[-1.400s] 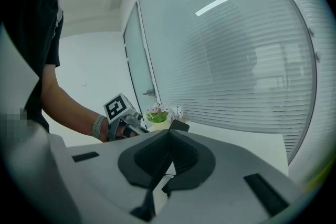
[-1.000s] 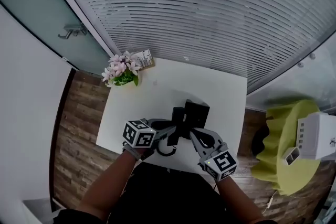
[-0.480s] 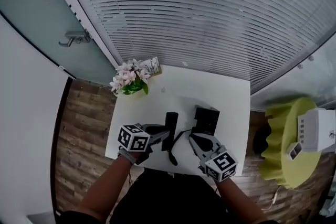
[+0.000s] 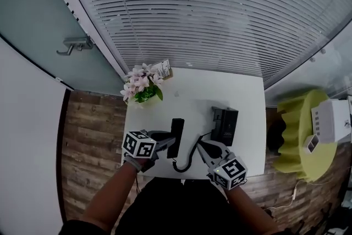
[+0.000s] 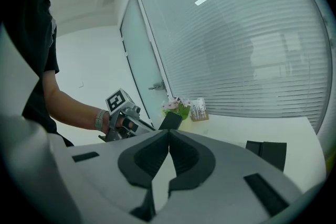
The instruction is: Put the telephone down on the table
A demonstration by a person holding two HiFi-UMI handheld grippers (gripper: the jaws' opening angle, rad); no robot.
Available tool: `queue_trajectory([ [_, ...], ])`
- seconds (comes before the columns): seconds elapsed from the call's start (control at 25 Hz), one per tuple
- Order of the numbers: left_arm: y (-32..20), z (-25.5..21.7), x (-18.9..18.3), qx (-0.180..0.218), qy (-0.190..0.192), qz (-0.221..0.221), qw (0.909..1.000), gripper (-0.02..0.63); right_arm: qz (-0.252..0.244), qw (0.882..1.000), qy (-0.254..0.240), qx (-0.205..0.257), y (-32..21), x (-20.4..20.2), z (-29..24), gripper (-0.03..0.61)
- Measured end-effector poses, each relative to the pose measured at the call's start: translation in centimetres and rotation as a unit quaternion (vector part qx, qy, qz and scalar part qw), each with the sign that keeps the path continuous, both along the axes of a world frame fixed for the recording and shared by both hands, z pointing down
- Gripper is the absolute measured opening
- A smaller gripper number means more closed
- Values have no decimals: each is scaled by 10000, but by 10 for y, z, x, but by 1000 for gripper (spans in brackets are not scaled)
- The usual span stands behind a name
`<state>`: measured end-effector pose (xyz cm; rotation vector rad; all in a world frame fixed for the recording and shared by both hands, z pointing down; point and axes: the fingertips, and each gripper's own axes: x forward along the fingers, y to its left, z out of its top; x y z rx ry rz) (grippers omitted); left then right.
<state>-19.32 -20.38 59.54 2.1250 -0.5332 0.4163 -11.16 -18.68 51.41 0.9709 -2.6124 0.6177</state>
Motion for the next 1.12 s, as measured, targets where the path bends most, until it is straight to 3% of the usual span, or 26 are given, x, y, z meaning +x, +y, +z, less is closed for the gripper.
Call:
queue_trajectory([
  [0.32,7,35,-50,-272,-231,10,9994,77,98,9998,46,-141,1,-44,17,23],
  [0.8,7,76,-122,-512,-704,-206,9960,77,-288,9991,38,-320,7,-125,39,23],
  [1.12,-3,93,-145,-808,-641,-421,9938,77,-608,9968,302,-433,-1,-170,64,23],
])
